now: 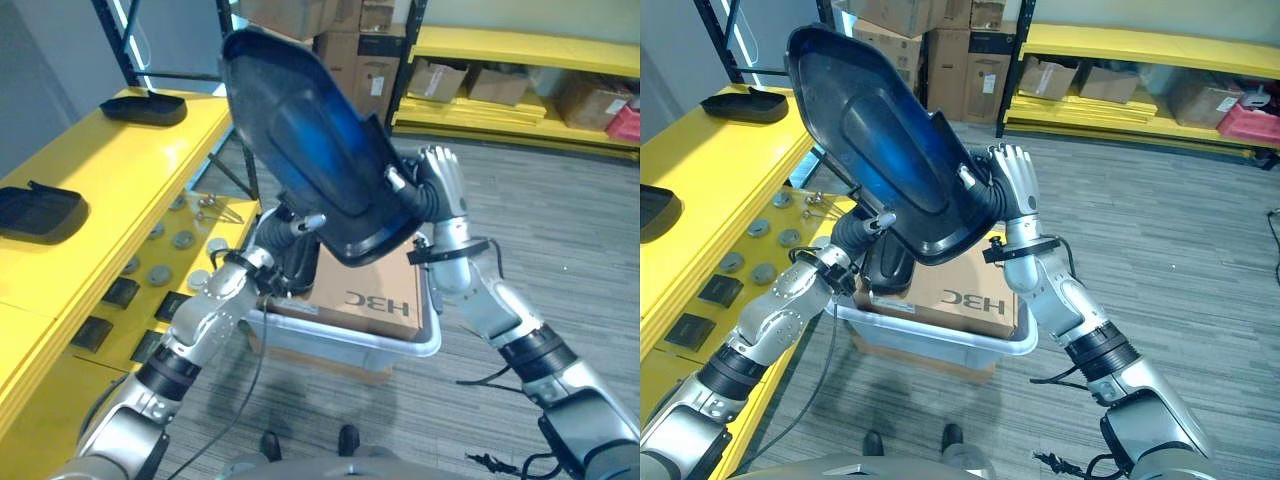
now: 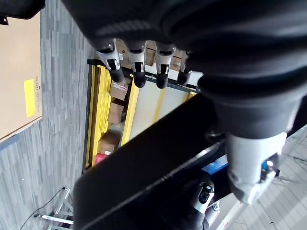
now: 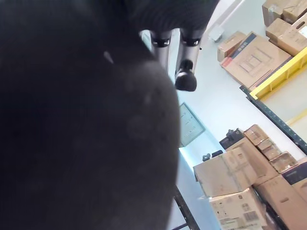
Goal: Move parts from the plastic box to the shelf.
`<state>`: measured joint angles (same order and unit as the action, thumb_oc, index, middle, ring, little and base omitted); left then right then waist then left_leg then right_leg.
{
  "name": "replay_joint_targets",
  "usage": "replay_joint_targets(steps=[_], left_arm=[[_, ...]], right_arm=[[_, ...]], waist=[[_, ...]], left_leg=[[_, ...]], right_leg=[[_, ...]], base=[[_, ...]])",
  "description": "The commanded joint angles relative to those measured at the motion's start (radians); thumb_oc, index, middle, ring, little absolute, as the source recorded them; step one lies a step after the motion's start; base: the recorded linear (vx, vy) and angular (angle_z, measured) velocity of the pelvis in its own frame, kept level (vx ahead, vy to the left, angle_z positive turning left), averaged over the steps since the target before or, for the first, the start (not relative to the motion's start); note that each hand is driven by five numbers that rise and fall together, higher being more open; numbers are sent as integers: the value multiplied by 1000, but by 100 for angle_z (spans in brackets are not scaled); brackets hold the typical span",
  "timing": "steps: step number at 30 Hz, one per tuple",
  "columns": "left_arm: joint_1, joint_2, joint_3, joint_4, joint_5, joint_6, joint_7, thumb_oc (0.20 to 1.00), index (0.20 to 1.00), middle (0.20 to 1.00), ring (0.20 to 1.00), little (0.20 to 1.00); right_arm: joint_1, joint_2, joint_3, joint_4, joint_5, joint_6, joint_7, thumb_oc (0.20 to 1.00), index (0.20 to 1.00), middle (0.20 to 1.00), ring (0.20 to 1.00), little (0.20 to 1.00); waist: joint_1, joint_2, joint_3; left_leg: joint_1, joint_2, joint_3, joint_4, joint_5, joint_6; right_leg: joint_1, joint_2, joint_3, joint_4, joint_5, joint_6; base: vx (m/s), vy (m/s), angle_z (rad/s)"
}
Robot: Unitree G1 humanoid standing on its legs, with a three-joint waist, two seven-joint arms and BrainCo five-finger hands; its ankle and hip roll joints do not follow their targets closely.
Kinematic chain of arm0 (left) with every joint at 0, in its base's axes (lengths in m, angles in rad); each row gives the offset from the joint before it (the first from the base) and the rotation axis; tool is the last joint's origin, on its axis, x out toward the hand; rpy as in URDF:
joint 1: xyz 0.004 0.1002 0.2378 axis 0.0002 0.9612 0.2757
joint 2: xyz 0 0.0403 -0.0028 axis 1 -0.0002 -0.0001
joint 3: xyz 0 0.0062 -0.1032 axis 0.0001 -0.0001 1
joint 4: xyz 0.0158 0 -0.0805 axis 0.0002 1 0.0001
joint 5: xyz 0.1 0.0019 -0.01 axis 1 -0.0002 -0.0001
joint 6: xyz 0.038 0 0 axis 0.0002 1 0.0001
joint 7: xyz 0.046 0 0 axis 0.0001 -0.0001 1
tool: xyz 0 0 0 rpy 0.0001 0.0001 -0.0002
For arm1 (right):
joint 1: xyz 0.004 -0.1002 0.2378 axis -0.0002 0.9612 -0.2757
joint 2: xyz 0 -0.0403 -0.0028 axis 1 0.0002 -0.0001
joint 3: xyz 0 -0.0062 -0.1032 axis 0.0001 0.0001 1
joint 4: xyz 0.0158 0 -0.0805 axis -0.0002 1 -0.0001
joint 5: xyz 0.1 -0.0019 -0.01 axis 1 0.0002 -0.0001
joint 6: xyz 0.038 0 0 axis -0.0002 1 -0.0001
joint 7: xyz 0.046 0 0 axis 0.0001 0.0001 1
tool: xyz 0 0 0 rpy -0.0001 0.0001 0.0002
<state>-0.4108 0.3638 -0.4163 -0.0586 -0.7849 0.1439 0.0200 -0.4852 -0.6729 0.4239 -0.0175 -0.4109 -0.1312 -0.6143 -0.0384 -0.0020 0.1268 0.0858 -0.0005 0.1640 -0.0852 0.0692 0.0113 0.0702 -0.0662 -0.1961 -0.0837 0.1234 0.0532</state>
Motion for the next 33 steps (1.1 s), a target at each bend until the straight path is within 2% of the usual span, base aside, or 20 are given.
replay_joint_targets(steps=[1, 6, 7, 8, 9, 10, 14, 15, 19, 24, 26, 27, 28, 29, 33], left_arm=[[-132, -25, -35, 26, -37, -83, 4, 1000, 1000, 1000, 1000, 1000], [-127, -30, -36, 18, -58, -106, 13, 1000, 1000, 1000, 1000, 1000], [-126, -34, -37, 17, -76, -115, 5, 812, 812, 812, 812, 812], [-125, -37, -37, 14, -75, -122, 12, 467, 467, 467, 467, 467], [-124, -38, -33, 7, -44, -130, 19, 200, 200, 200, 200, 200], [-130, -35, -41, 11, -21, -155, -8, 200, 200, 200, 200, 200], [-158, -34, -60, 6, 33, -191, -51, 200, 200, 200, 200, 200], [-185, -33, -76, 2, 45, -207, -54, 200, 200, 200, 200, 200], [-230, -32, -90, -13, 27, -204, -19, 200, 200, 200, 200, 200], [-228, -39, -77, -23, 58, -260, 104, 200, 200, 200, 200, 200], [-211, -32, -59, -16, 184, -309, 181, 200, 200, 200, 200, 200], [-207, -30, -57, -17, 200, -311, 193, 200, 200, 200, 200, 200], [-204, -24, -50, -14, 302, -314, 246, 200, 200, 200, 200, 200], [-177, 0, -27, -31, 368, -317, 253, 200, 200, 200, 200, 200], [-82, 78, 37, -93, 497, -308, 300, 200, 200, 200, 200, 200]], right_arm=[[-75, 34, 15, -31, -24, -105, -6, 200, 200, 200, 200, 200], [-56, 75, 64, -63, -38, -158, -8, 200, 200, 200, 200, 200], [-50, 85, 71, -71, -41, -176, -9, 200, 200, 200, 200, 200], [-48, 92, 77, -75, -41, -182, -12, 200, 200, 200, 200, 200], [-43, 104, 85, -85, -45, -187, -14, 200, 200, 200, 200, 200], [-36, 118, 98, -100, -54, -192, -35, 200, 200, 200, 200, 200], [-34, 151, 110, -114, -66, -199, -81, 200, 200, 200, 200, 200], [-44, 166, 114, -117, -53, -204, -91, 200, 200, 200, 200, 200], [-54, 194, 128, -125, -13, -211, -81, 200, 200, 200, 200, 200], [-43, 226, 148, -141, 97, -209, -6, 200, 200, 200, 200, 200], [-21, 241, 161, -147, 157, -213, 45, 200, 200, 200, 200, 200], [-18, 242, 162, -147, 168, -216, 54, 200, 200, 200, 200, 200], [-13, 245, 165, -147, 218, -236, 94, 200, 200, 200, 200, 200], [9, 246, 167, -163, 250, -243, 121, 200, 200, 200, 200, 200], [37, 251, 188, -172, 373, -268, 235, 200, 200, 200, 200, 200]], waist=[[26, -20, -39], [30, -15, -37], [30, -15, -37], [31, -15, -36], [32, -14, -36], [30, -13, -36], [28, -8, -37], [26, -7, -38], [22, -3, -41], [21, -1, -42], [30, -1, -40], [31, -2, -41], [34, -2, -40], [47, -3, -36], [95, -4, -23]], left_leg=[[56, 5, 1, -2, -130, -7], [57, 4, -2, -2, -131, -5], [57, 4, -3, -2, -131, -5], [56, 4, -4, -2, -131, -5], [57, 4, -5, -2, -132, -5], [58, 3, -4, -2, -133, -4], [57, 3, -2, -2, -133, -4], [57, 2, -2, -2, -134, -4], [57, 2, -1, -2, -134, -5], [56, 3, -5, -2, -133, -7], [53, 4, -11, -2, -130, -8], [53, 4, -13, -2, -129, -8], [52, 5, -14, -2, -128, -9], [49, 6, -21, -2, -124, -9], [47, 8, -52, -1, -109, -13]], right_leg=[[67, -18, -8, -4, -115, 61], [68, -20, -9, -4, -117, 61], [68, -20, -9, -4, -117, 61], [68, -20, -9, -4, -117, 61], [68, -20, -8, -4, -118, 61], [68, -20, -8, -4, -117, 61], [68, -19, -6, -4, -117, 61], [67, -19, -4, -4, -117, 61], [66, -18, -2, -4, -117, 61], [64, -18, 3, -4, -118, 60], [65, -19, -2, -4, -120, 57], [65, -20, -4, -4, -121, 57], [65, -20, -5, -4, -122, 56], [67, -22, -15, -4, -124, 54], [77, -28, -47, -4, -131, 45]], base=[[0, 0, 0], [0, 0, 0], [0, 0, 0], [0, 0, 0], [0, 0, 0], [0, 0, 0], [0, 0, 0], [0, 0, 0], [0, 0, 0], [0, 0, 0], [11, -37, -1], [13, -55, 0], [4, -61, 1], [0, -72, 3], [-9, -64, 23]])
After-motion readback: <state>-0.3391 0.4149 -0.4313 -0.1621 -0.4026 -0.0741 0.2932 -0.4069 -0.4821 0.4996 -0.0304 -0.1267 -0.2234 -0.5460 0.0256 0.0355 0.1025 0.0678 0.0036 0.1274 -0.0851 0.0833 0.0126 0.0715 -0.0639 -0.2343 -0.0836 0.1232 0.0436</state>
